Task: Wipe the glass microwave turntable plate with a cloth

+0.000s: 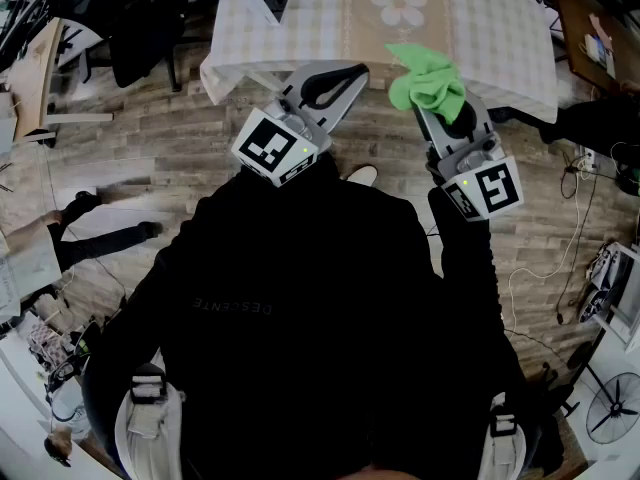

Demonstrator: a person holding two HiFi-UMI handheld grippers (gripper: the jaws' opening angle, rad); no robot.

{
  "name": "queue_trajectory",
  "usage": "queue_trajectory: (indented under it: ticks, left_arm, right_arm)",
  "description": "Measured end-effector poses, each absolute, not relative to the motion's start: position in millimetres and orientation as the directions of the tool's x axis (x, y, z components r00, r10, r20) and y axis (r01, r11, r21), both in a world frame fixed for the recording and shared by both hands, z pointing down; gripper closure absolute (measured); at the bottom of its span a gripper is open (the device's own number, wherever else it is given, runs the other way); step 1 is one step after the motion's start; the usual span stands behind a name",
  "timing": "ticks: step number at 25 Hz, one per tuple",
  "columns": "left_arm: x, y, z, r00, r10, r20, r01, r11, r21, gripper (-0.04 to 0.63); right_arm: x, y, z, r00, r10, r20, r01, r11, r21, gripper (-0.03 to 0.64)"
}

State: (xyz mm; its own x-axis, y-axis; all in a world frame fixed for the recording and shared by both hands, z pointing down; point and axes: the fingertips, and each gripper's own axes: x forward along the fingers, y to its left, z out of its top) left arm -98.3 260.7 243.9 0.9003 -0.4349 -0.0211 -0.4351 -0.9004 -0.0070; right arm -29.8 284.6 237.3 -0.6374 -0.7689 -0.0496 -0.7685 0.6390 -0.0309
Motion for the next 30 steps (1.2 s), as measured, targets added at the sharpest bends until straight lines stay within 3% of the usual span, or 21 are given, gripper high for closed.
queue_trajectory:
  ticks: [30]
  left_arm:
    - [-68,247,249,0.901,-0.434,0.014,-0.433,-0.900,-0.042,0.572]
  right_arm:
    - [21,271,252,-0.566,-0.824,-0.023,-0.821,0.565,-0.084,0.511]
